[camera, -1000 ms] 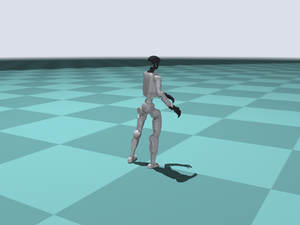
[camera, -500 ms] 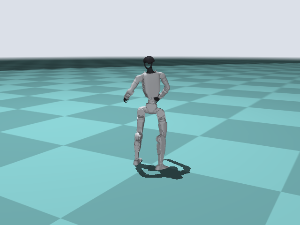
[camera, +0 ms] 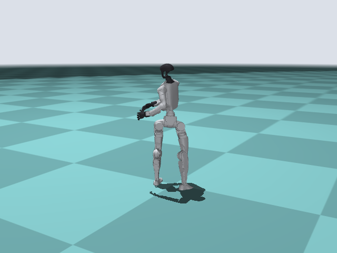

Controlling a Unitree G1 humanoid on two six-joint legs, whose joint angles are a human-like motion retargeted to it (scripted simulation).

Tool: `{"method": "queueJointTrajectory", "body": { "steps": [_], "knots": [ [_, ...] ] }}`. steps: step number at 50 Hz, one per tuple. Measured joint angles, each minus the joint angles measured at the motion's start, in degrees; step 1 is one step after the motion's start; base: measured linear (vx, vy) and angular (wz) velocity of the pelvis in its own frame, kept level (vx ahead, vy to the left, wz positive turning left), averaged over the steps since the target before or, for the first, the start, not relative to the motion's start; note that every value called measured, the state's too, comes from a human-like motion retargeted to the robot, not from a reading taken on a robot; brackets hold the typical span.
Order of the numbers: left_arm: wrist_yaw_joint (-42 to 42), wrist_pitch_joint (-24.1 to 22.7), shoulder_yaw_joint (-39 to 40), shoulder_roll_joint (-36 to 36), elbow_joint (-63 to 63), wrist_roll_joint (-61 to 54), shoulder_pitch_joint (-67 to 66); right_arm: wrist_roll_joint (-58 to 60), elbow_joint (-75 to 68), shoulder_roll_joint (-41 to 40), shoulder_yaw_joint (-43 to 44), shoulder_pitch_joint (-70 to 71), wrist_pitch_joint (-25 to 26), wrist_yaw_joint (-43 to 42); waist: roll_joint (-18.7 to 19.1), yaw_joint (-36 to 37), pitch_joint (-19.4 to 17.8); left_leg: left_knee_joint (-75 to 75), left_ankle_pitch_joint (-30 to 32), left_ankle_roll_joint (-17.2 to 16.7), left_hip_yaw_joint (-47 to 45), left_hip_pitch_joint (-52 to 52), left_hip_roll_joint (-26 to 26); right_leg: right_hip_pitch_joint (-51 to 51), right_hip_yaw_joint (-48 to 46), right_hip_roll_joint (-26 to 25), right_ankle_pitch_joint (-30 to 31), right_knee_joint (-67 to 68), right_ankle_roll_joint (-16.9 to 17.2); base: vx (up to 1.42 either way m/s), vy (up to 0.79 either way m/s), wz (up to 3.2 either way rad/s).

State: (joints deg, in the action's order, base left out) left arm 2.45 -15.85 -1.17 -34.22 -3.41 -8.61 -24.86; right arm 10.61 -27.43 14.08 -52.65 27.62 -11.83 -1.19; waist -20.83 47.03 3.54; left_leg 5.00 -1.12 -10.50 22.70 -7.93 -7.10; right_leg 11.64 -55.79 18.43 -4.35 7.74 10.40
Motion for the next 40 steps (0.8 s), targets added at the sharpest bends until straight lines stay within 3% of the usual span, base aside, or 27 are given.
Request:
{"method": "queueJointTrajectory", "body": {
  "steps": [15,23,32,40],
  "knots": [
    [-1.69,1.82,-9.18,-5.08,-5.98,0.65,7.98,-5.22,2.77,2.37,2.79,-9.16,2.07,3.82,5.54,-15.78,4.10,0.00,-1.60,-1.31,-16.44,3.64,3.16,-6.53,18.79,1.35,-1.08,-0.14,2.44,-0.01,-0.03,-1.10],
    [-2.47,1.92,-10.59,-6.33,-9.48,-0.06,8.71,-6.42,2.50,1.72,4.54,-9.57,3.01,2.50,6.96,-18.48,4.25,0.00,-2.43,-1.68,-23.16,5.49,4.18,-8.75,26.50,0.99,-0.65,-1.25,3.56,-0.01,-0.01,-0.85],
    [-2.77,2.69,-6.75,0.78,-9.29,-2.13,5.22,-4.11,1.16,0.24,1.85,-8.84,3.09,3.53,6.05,-15.21,3.34,0.00,-2.37,-1.32,-18.89,3.93,2.95,-7.84,21.90,1.93,-0.74,-0.41,2.79,-0.01,0.06,0.45],
    [-4.92,2.64,1.45,10.91,-8.52,-3.87,-1.57,-1.32,0.28,-3.06,-1.83,-5.81,1.94,2.32,3.26,-6.21,2.06,0.00,-1.55,-1.91,-11.19,1.19,0.15,-4.96,12.14,3.09,-0.15,-0.76,2.07,0.00,0.12,1.05]
  ]
}}
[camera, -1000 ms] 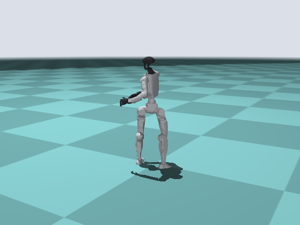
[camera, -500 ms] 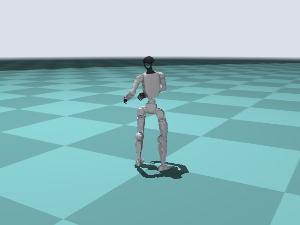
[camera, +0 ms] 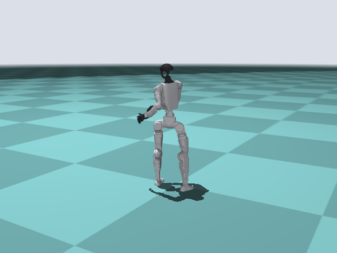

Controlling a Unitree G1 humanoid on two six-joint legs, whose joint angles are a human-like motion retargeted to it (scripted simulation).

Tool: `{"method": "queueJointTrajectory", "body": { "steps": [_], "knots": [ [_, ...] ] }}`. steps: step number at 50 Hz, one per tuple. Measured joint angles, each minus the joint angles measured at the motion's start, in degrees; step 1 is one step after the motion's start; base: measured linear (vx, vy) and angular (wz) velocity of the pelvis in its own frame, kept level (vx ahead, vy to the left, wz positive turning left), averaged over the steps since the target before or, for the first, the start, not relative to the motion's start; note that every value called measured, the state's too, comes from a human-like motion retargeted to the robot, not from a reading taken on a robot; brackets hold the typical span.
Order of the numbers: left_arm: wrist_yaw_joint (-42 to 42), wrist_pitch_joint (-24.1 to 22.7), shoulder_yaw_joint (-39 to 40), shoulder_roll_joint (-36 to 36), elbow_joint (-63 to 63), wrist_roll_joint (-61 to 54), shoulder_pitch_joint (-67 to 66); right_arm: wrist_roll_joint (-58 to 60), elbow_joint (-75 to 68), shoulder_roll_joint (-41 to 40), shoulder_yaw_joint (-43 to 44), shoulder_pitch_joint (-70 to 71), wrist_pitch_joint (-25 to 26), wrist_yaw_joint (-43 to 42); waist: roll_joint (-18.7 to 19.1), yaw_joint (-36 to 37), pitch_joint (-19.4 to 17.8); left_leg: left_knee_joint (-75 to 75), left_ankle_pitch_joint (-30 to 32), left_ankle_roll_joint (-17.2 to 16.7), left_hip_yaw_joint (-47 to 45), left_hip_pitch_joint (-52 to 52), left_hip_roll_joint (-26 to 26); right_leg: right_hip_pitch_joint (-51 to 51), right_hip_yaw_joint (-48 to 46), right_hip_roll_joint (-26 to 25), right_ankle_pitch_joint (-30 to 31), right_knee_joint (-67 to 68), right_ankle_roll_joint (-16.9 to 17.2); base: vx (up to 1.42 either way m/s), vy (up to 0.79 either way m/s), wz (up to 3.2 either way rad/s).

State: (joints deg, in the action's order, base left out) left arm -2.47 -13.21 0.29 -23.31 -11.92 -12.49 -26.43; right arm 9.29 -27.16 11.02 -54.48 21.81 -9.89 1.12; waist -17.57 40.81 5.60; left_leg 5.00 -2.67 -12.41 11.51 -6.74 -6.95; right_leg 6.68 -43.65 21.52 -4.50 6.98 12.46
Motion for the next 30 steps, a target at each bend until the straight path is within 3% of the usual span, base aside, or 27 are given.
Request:
{"method": "queueJointTrajectory", "body": {
  "steps": [7,12,20,30],
  "knots": [
    [1.12,0.08,3.77,0.63,3.61,-5.00,-6.82,-0.33,1.66,-2.33,-4.78,6.01,-0.26,-1.64,-1.27,7.69,-1.73,0.00,0.14,0.42,2.06,-0.76,-1.04,1.23,-3.12,-0.01,1.01,-1.23,-0.05,0.00,0.06,0.36],
    [0.79,0.54,3.82,-0.53,4.17,-4.94,-7.10,-0.36,2.73,-4.13,-6.49,9.33,-0.26,-1.11,-0.39,7.61,-2.21,0.00,-0.25,0.86,0.11,-0.33,-0.41,0.51,-0.92,-0.21,1.18,-1.46,0.15,-0.02,-0.01,-0.34],
    [-1.78,-0.17,-0.04,-4.46,4.53,-2.98,-1.37,0.49,6.22,-2.98,-4.53,7.63,-0.70,-1.82,2.39,-1.10,-2.01,0.00,-1.55,0.89,-8.52,1.93,2.34,-3.25,9.35,-1.01,0.79,-0.90,1.05,-0.05,-0.07,-1.07],
    [-5.66,-1.58,-7.02,-14.87,5.03,-1.90,5.63,-3.15,14.27,8.47,4.24,-3.17,-0.93,-3.12,6.07,-17.88,-0.42,0.00,-3.72,1.01,-25.47,6.74,7.96,-10.01,28.51,-6.24,1.89,-0.99,2.54,-0.05,-0.14,-1.67]
  ]
}}
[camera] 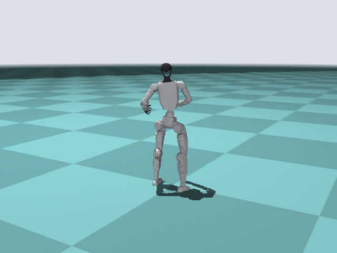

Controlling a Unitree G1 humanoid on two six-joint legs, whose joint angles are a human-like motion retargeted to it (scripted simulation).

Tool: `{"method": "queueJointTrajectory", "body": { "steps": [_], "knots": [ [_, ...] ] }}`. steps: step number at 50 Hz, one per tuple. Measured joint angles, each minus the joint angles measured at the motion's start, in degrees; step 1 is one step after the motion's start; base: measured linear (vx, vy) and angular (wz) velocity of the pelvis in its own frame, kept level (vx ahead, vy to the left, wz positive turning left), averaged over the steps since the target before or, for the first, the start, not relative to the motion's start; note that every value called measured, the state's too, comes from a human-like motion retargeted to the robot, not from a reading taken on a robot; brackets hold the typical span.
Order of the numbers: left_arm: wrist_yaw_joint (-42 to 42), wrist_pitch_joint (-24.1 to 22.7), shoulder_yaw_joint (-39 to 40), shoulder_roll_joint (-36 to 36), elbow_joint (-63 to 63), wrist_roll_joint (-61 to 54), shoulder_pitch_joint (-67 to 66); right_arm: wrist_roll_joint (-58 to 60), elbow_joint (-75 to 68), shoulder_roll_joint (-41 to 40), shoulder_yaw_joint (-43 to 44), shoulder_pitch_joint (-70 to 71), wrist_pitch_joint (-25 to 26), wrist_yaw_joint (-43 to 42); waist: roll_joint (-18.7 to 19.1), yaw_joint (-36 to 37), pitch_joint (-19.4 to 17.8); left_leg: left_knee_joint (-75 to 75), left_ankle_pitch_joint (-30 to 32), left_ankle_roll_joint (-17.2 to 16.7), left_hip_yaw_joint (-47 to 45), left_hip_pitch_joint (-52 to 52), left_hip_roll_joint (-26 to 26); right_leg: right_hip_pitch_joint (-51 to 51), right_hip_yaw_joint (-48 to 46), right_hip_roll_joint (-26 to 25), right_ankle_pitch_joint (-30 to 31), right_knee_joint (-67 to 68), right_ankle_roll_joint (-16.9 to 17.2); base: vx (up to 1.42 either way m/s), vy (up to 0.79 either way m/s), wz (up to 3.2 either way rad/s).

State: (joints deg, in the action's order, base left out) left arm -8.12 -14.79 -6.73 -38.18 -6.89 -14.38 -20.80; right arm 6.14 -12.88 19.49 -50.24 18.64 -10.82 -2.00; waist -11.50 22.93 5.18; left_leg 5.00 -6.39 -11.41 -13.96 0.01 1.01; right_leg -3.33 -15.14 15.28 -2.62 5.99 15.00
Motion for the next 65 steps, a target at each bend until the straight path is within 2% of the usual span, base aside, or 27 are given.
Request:
{"method": "queueJointTrajectory", "body": {
  "steps": [8,15,29,40,46,53,61,63,65],
  "knots": [
    [0.99,0.03,-5.47,-5.84,-0.36,2.60,9.44,0.09,3.55,8.40,11.50,-8.70,0.60,0.04,3.35,-12.22,1.05,-1.88,-1.96,-0.46,-15.11,4.29,6.05,-2.74,14.04,-8.38,3.39,-3.13,0.00,-0.03,-0.22,-1.78],
    [1.21,-1.06,-11.52,-5.46,-1.43,3.79,19.35,1.47,7.83,12.78,24.61,-17.45,0.73,-0.91,6.34,-22.82,0.46,-3.52,-2.82,-0.67,-27.08,9.29,9.46,-1.63,23.43,-14.13,7.25,-7.31,0.00,0.01,-0.21,-1.52],
    [3.63,-0.01,-26.92,4.70,-0.86,3.04,36.68,2.80,14.56,12.54,44.78,-30.38,3.38,-0.96,14.30,-43.84,-3.08,-3.36,-1.23,0.31,-44.75,18.72,11.52,0.79,36.57,-22.50,13.18,-10.99,0.00,0.04,-0.18,-1.17],
    [5.15,-0.92,-40.35,13.51,-2.35,1.84,49.61,-1.93,19.56,9.83,58.05,-43.12,3.94,-3.63,18.20,-56.37,-4.60,-4.37,-0.53,1.58,-54.22,21.67,11.32,-0.08,43.29,-26.09,15.29,-10.99,0.00,0.02,-0.07,-0.83],
    [8.32,-1.62,-46.04,17.39,-2.57,1.29,54.84,-3.99,20.18,8.22,61.80,-47.42,4.23,-3.98,18.98,-58.27,-5.55,-4.10,-0.31,1.74,-56.73,22.40,10.78,-0.49,45.47,-26.82,15.68,-10.99,0.00,0.02,-0.01,-0.41],
    [11.81,-2.26,-47.74,19.55,-2.13,0.93,54.64,-3.63,18.98,6.56,60.10,-46.06,4.57,-4.52,18.31,-55.01,-5.61,-3.60,-0.42,1.52,-54.24,21.10,11.03,-1.13,43.69,-25.95,15.02,-10.99,0.00,0.01,0.03,0.32],
    [13.09,-1.50,-46.44,15.77,0.29,0.15,50.30,-4.65,17.83,9.69,52.38,-38.51,3.96,-4.19,15.93,-47.30,-4.44,-3.78,-1.09,1.11,-44.95,16.73,12.70,-1.75,36.02,-23.37,13.25,-10.99,0.00,0.02,0.04,1.06],
    [14.75,-2.34,-45.98,14.10,0.90,0.70,49.54,-7.58,17.76,11.31,50.23,-36.65,2.38,-3.72,14.97,-46.54,-3.63,-8.67,-3.19,2.27,-42.23,13.94,14.66,-1.78,33.55,-21.92,12.27,-10.99,0.00,0.04,0.06,1.34],
    [14.64,-1.82,-45.33,12.94,1.18,0.30,48.90,-7.10,17.59,12.97,48.68,-34.99,2.69,-3.14,14.66,-44.02,-3.43,-7.39,-3.02,1.49,-39.80,13.34,14.81,-1.77,31.71,-22.04,12.24,-10.99,0.00,0.03,0.00,1.03]
  ]
}}
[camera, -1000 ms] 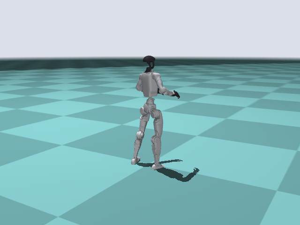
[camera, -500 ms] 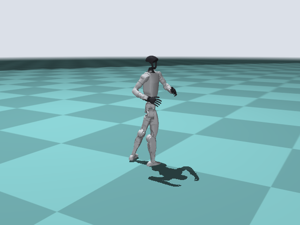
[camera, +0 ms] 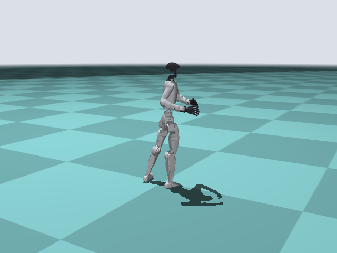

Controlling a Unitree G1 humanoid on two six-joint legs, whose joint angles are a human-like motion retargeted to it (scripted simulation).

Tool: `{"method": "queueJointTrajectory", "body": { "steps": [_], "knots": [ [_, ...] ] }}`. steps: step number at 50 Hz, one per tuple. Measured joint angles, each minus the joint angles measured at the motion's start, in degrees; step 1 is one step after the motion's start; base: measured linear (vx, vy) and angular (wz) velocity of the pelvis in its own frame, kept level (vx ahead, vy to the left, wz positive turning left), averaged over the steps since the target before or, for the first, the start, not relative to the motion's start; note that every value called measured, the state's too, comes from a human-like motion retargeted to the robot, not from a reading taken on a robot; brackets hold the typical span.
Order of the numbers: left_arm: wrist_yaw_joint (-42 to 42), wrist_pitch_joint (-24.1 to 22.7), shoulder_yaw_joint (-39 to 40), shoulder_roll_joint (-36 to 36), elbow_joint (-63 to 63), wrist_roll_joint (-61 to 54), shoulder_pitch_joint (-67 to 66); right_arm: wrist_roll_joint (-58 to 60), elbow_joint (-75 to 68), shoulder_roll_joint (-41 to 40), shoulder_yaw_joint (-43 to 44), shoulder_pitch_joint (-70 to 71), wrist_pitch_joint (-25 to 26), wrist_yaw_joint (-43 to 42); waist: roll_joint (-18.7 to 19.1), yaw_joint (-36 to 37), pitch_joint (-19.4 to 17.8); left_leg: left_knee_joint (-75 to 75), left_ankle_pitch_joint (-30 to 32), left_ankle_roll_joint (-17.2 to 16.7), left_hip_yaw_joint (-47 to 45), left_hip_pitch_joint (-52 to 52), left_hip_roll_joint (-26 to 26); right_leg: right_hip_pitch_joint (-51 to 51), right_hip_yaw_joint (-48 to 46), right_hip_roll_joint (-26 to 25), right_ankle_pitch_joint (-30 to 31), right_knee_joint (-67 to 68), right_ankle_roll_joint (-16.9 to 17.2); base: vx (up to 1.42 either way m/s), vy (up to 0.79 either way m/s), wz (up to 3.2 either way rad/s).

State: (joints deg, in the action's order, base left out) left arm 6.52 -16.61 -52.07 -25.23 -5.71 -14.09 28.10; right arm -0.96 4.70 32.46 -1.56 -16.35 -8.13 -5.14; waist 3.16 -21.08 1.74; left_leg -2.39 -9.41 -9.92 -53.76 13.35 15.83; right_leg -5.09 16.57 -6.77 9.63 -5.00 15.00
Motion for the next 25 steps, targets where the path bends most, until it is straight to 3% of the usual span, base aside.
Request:
{"method": "queueJointTrajectory", "body": {
  "steps": [12,21,25],
  "knots": [
    [-1.11,1.61,2.59,-3.27,0.68,-0.67,-0.81,-4.34,-0.58,3.90,-2.66,3.78,0.06,1.72,-1.61,8.09,1.20,2.25,0.93,-0.34,7.51,-2.16,-0.14,0.59,-5.95,1.52,-1.70,0.58,0.00,0.03,-0.01,0.56],
    [-0.80,1.88,0.89,0.62,0.55,0.56,2.29,-7.82,-1.06,0.67,-0.15,-0.66,-0.03,1.46,1.14,3.67,1.30,2.54,1.17,-0.35,4.79,-1.05,0.04,0.18,-3.69,0.46,-1.59,0.77,0.00,0.01,-0.03,-0.26],
    [-0.16,0.17,0.33,2.27,0.64,1.00,3.21,-10.66,-2.29,-2.11,1.40,-2.90,-1.43,-0.04,2.46,-1.08,1.30,-3.89,-1.12,1.56,0.72,-1.56,2.04,0.04,-0.64,-0.12,-1.02,0.24,0.00,0.01,-0.10,-0.88]
  ]
}}
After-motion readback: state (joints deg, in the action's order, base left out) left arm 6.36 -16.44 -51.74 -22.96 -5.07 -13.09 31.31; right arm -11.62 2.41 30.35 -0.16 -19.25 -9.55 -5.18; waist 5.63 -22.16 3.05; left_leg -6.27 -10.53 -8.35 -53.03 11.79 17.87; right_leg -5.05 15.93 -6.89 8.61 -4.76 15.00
